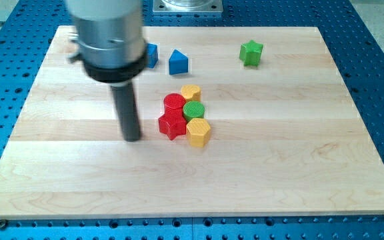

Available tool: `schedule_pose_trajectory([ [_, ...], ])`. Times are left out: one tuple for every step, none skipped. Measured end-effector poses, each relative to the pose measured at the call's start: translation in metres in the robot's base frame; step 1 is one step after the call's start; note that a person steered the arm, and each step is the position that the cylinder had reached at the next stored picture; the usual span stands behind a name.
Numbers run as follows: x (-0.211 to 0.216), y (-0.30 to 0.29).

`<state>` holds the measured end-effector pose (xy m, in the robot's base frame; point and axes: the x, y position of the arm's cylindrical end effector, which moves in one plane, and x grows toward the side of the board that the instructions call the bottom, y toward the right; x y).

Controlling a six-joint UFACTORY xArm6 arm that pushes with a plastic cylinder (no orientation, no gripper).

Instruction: Move the cube to the top of the triangle

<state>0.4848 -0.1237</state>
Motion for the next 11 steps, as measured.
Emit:
schedule_pose_trajectory([
  [-0.06,-0.018],
  [-0.119,-0.013],
  [-0.167,-0.008],
  [-0.196,-0.023],
  [-0.197,0.043],
  [-0.195,0.112],
  [-0.195,0.112],
  [-0.192,0.115],
  [-0.192,0.115],
  [-0.192,0.115],
  [-0.194,0.117],
])
